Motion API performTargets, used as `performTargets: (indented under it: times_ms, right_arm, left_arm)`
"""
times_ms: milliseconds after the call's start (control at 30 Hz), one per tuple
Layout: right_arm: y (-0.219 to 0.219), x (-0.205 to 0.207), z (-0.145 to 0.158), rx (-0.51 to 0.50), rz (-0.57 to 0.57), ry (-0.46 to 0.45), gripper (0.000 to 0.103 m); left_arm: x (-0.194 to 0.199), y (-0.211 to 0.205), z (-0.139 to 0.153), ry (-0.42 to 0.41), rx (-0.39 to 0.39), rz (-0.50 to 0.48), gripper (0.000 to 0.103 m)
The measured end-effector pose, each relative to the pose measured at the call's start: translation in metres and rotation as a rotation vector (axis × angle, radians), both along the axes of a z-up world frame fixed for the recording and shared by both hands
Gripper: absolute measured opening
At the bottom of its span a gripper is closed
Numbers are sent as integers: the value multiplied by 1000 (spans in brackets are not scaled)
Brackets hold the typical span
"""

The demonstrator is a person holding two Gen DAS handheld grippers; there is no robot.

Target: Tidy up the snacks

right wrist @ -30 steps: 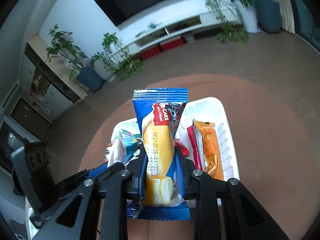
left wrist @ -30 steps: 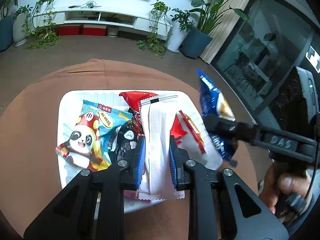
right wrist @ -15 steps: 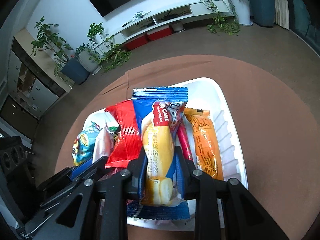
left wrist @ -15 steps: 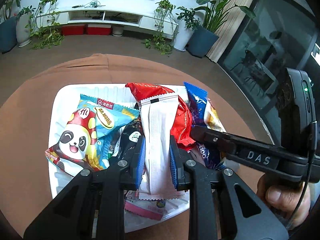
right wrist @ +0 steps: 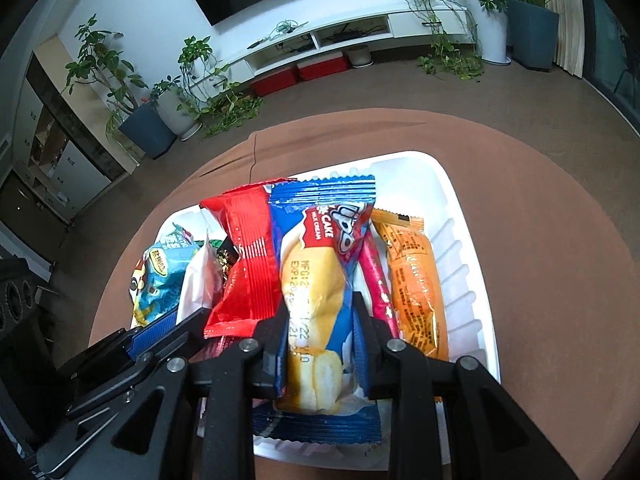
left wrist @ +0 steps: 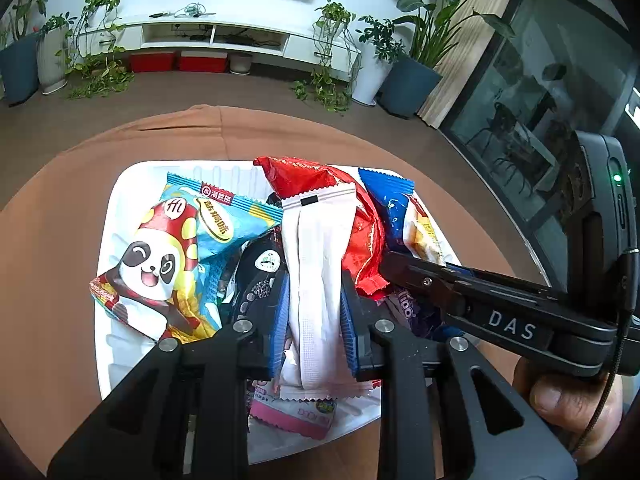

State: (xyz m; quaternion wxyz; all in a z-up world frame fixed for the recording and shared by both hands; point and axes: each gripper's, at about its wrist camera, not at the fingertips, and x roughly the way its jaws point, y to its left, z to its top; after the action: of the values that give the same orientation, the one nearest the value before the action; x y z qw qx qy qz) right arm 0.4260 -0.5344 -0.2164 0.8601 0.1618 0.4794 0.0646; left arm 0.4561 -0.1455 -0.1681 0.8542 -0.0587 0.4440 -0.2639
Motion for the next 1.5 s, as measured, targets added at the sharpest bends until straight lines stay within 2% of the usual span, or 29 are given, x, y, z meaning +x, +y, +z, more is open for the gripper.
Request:
performTargets:
  times_ms: [167,267,367,433,533,700,767,833,900,1000,1067,1133,1200,1333,1400,1500]
  right_arm:
    - [2,-6,6,-16,11,-20,44]
    - [5,-10,14,-38,22,-39,46]
    - [6,-12,19,-47,24,-50,48]
    - [5,-14,22,-52,21,-57,48]
    - [2,-19,27,-54,10,-66,50]
    - [-5,-31,37,-50,-4,-91,60]
    - [-7,-40,43,-43,-5,-111,65]
    - [-9,-48,48,-42,-8,-133,69]
    - [-11,-60,55,-46,-14,-165,74]
    - [-12,-81,67,-57,-18,-228,81]
    - [-11,-100,75,-79,-20,-285,88]
    - [-10,-118,84,-99,-20,-336,90]
    - [-9,-143,94,-112,-25,-412,93]
    - [-11,-186,121,-94,-59,-575,103]
    - [-12,-217,139,-98,-84,-689,103]
    - [-11,-252,161,-141,-132,-806,103]
  left_arm:
    - [-8,4,1,-4,4,7,26]
    - [-14,9,1,-4,10,9,28]
    - [-16,11,4,-8,10,19,35]
    - [-22,15,6,-18,6,24,48]
    - [-29,18,14,-32,6,32,61]
    - [-48,22,30,-58,3,38,75]
    - [-59,24,39,-84,10,38,80]
    - [-72,26,47,-116,19,41,96]
    - [-89,29,58,-167,19,41,103]
    - [-118,30,77,-253,54,45,103]
    - [-143,28,92,-332,114,59,103]
    - [-167,24,107,-420,159,90,103]
    - [-196,29,120,-478,194,164,103]
    - [-242,39,135,-569,329,351,103]
    - [-261,46,139,-572,326,366,103]
    - [-280,61,145,-512,278,373,103]
